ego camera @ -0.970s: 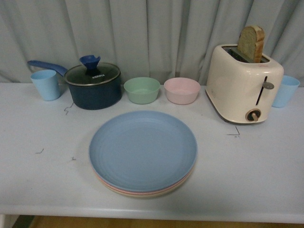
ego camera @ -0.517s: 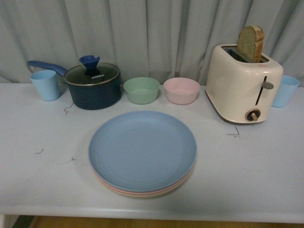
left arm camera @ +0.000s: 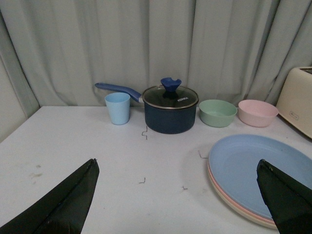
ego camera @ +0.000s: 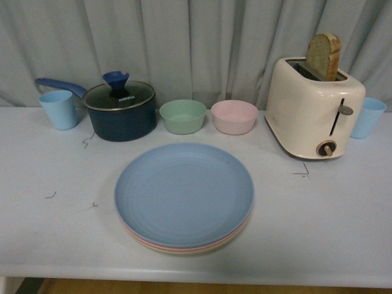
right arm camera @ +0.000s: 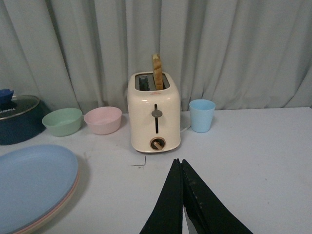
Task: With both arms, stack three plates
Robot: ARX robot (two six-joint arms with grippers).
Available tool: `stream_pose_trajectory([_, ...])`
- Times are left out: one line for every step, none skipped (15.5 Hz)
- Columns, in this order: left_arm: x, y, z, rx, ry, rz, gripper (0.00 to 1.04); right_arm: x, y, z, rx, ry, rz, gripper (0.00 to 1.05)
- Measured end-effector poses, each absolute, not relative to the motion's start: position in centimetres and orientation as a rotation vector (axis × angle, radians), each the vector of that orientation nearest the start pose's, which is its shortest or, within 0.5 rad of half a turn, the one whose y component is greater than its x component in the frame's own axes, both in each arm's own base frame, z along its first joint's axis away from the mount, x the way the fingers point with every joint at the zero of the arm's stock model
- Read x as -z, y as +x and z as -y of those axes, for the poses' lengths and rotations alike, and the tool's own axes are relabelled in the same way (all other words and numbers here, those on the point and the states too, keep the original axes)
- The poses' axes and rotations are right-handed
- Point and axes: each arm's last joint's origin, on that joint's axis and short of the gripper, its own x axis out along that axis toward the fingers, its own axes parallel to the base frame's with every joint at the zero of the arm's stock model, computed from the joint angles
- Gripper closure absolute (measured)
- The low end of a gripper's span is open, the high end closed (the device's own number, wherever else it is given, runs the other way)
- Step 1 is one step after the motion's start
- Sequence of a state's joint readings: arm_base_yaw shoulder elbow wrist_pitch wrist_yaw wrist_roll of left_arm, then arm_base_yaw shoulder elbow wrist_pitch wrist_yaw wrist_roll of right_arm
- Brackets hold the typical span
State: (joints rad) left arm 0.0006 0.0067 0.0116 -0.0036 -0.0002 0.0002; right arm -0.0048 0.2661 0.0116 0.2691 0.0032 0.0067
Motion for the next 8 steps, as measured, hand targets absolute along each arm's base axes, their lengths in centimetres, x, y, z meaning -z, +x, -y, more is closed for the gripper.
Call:
stream_pose_trajectory([-16.7,9.7,0.0,-0.001,0.000,0.001,0.07,-17.1,11.3,0.1,0.008,0.007,0.014,1.03])
stream_pose_trajectory([-16.7,9.7,0.0,-0.001,0.000,0.001,0.07,-17.0,11.1,0.1,0.008,0.007,0.013,1.03])
stream_pose_trajectory([-16.7,9.7,0.0,-0.001,0.000,0.001,0.07,-17.0,11.0,0.1,0.008,0.007,0.014,1.03])
stream_pose_trajectory([-16.7,9.7,0.0,-0.001,0.000,0.001,0.07,-17.0,10.9,0.1,0.008,0.007,0.013,1.03])
stream_pose_trajectory([-16.7,9.7,0.0,-0.001,0.000,0.001,0.07,-17.0,10.8,0.1,0.008,0.007,0.013,1.03])
stream_pose_trajectory([-16.7,9.7,0.0,-0.001,0.000,0.001,0.07,-16.7,10.5,0.1,0.008,0.007,-0.015,1.03])
stream_pose_trajectory([-16.7,9.7,0.0,-0.002,0.000,0.001,0.07,-16.4,9.9,0.0,0.005,0.006,-0.028,1.03])
stream_pose_trajectory([-16.7,9.7,0.0,0.000,0.000,0.001,0.07,-17.0,9.7,0.0,0.005,0.006,0.027,1.03])
